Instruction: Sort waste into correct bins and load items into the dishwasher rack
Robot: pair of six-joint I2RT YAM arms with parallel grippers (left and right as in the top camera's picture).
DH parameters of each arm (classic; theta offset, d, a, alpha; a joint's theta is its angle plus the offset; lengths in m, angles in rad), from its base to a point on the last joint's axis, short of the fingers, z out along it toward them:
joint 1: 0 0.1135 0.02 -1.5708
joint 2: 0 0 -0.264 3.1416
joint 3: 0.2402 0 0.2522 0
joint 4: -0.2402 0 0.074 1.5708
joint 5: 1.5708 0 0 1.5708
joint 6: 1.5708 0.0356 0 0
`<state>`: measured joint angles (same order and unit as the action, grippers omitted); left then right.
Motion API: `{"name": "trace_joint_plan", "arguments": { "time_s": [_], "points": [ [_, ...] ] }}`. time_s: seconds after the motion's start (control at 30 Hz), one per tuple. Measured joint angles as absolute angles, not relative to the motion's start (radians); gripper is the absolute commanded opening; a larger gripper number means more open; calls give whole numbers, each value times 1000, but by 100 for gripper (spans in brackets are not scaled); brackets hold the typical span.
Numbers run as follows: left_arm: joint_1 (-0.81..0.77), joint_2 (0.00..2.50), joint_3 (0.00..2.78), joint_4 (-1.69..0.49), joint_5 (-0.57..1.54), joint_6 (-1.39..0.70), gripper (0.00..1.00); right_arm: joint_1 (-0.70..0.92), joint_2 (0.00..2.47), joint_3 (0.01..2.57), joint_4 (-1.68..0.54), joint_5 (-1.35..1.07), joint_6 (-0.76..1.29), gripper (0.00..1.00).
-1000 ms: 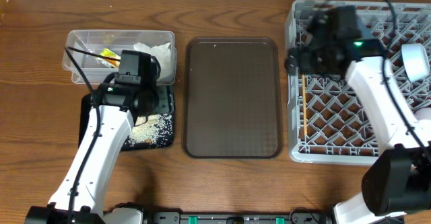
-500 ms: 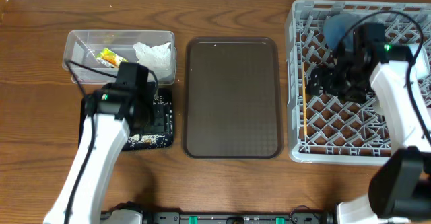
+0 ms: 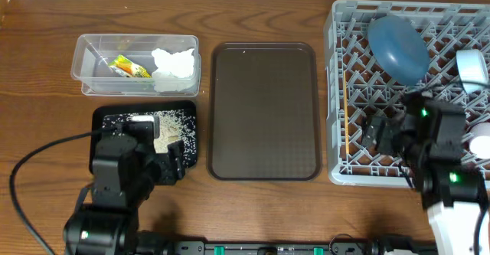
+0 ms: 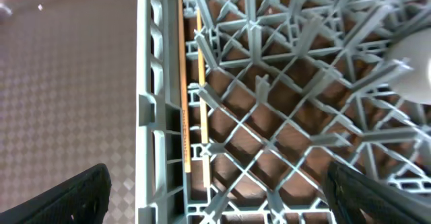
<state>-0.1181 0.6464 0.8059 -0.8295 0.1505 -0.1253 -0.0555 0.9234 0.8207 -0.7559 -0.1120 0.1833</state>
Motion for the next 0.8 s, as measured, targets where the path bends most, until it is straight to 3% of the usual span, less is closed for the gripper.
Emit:
{"name": "trace_joint_plan", "arguments": {
  "time_s": [0.8],
  "points": [
    [-118,632,806,-830,150,-125,72,-56,841,807,-785,-93,202,99]
  ]
}}
